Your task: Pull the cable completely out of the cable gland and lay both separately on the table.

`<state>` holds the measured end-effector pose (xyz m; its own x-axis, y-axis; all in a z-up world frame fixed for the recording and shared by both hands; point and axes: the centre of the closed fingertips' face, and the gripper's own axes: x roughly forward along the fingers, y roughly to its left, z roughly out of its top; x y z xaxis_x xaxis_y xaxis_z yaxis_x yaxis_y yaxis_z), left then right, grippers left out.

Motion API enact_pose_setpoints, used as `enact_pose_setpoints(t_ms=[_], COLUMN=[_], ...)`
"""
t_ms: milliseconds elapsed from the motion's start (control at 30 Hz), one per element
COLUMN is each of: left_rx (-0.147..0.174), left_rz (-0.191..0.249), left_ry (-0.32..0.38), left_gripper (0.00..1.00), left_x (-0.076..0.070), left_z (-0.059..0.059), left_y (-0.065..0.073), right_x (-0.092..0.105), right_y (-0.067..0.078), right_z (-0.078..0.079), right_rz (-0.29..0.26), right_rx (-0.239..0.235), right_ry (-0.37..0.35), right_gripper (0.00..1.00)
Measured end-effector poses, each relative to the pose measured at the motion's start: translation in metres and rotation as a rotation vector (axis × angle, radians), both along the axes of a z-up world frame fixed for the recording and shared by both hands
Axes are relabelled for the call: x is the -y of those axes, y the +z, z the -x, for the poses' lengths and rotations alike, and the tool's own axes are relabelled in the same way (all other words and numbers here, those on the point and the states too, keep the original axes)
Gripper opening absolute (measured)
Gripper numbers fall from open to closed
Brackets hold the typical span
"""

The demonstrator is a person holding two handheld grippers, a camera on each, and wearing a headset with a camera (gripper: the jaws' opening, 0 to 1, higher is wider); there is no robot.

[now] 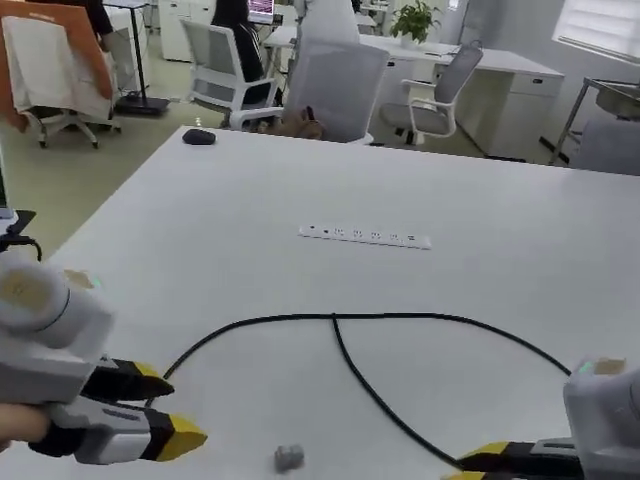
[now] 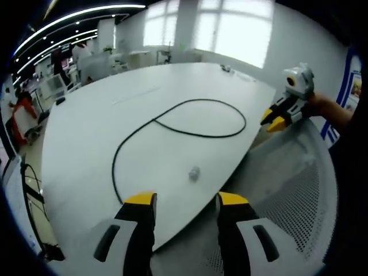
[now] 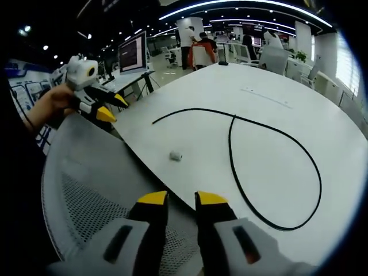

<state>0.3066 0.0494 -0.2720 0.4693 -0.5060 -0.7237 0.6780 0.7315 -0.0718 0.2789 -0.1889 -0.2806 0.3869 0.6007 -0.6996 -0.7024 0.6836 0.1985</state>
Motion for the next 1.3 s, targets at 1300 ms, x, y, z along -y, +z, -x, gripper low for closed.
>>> enact_pose_setpoints(t_ms=[1300], left_rx=[0.017], left_rz=[0.104], left_ry=[0.134], left_gripper=[0.39], left_x=[-0.020], left_z=[0.021], left_y=[-0.002], right_x=[-0.005], right_y=[-0.009], right_z=[0.014], right_rz=[-0.029], right_rx=[-0.027], right_ry=[-0.061], right_gripper=[0.23])
